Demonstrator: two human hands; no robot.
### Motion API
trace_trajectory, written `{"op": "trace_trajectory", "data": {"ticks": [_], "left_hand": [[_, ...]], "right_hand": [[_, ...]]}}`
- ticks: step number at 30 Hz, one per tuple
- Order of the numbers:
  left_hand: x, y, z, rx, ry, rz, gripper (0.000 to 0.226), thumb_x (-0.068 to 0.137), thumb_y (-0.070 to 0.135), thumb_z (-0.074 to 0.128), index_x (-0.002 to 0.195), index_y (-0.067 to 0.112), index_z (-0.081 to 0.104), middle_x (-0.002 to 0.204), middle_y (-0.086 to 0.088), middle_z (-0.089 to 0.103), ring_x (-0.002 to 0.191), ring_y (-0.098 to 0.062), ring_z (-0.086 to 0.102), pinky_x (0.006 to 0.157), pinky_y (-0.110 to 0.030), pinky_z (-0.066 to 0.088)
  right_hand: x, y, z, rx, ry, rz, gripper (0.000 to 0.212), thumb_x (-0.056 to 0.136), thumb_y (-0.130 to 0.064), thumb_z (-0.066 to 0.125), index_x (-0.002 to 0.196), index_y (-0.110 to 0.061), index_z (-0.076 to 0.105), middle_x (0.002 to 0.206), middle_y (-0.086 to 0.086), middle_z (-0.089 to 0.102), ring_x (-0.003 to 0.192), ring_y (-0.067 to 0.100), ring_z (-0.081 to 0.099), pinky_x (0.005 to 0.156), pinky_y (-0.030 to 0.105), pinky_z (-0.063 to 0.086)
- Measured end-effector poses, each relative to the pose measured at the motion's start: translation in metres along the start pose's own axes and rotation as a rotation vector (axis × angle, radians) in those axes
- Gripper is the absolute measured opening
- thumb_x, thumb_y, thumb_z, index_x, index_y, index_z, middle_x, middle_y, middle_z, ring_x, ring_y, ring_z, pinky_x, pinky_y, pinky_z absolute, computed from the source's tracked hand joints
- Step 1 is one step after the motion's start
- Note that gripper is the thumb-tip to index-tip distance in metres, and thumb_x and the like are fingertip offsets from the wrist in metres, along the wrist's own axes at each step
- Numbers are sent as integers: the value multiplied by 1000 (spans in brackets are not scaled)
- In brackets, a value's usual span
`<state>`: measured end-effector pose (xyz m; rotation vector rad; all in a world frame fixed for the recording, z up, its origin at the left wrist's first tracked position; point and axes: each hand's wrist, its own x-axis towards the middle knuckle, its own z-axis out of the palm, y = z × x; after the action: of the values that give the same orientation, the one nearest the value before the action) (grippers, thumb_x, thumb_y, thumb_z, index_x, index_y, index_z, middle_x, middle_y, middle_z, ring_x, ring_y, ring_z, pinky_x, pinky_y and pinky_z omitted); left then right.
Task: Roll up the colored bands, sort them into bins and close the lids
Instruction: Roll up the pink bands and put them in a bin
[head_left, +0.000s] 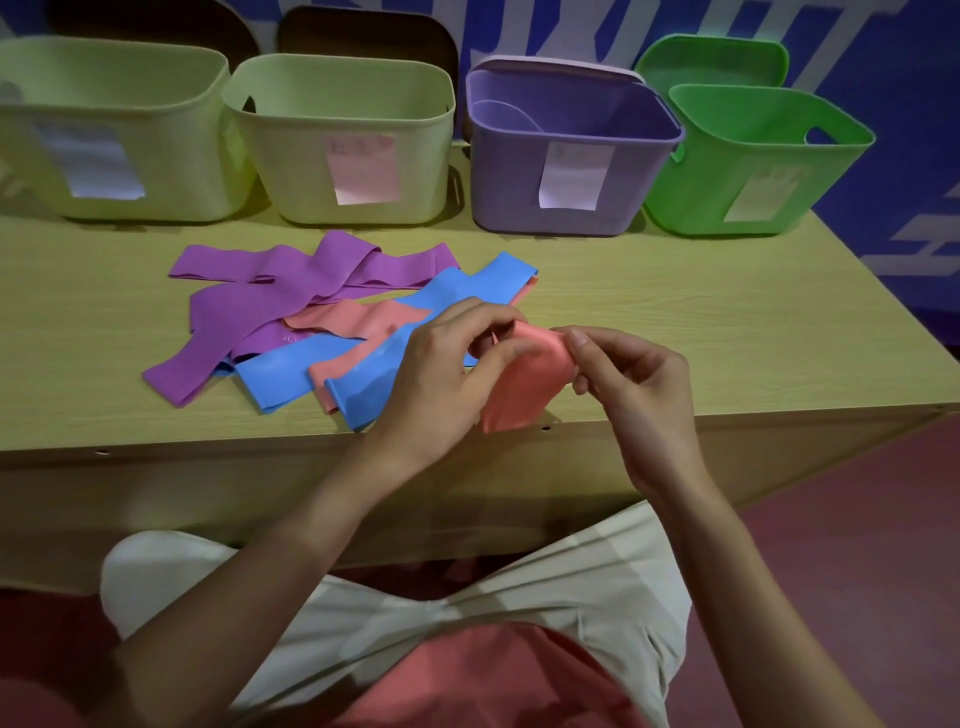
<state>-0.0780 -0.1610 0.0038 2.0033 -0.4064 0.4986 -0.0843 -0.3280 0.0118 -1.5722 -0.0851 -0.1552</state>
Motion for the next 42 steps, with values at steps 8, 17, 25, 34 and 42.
{"op": "trace_trajectory", "data": {"ticks": [8,17,25,34,42], "left_hand": [[2,-3,1,-198,-3,-219,5,87,20,67,86,17,70,78,4,69,75,-13,62,73,-29,49],[1,-2,5,-269,-33,-236,17,91,25,61,105,17,68,77,-4,61,74,-19,56,69,-30,47],[0,-5,8,-150,-40,-104,18,92,26,59,105,16,66,95,7,67,87,-13,62,79,-30,50],[2,-1,9,-309,33,-262,10,87,22,66,88,32,66,87,1,70,86,-25,63,79,-37,51],[0,-1,9,-344,50,-320,8,89,21,66,86,16,71,80,-4,71,78,-21,64,74,-35,50]], "right_hand": [[-4,4,1,-117,-78,-169,35,82,1,72,111,-17,66,93,-3,67,80,9,63,74,25,52],[-2,5,2,-73,-31,-119,18,81,1,72,99,-5,71,81,7,68,69,6,61,68,19,50],[-3,2,-6,20,-36,3,8,84,-2,69,90,-6,72,67,-8,70,56,1,55,60,15,46],[-3,10,-3,-167,-45,-248,37,81,-1,74,115,-7,63,103,8,67,87,14,66,78,25,51],[0,12,0,-214,-37,-347,24,80,-3,73,99,-17,69,95,8,68,84,22,64,71,31,49]]}}
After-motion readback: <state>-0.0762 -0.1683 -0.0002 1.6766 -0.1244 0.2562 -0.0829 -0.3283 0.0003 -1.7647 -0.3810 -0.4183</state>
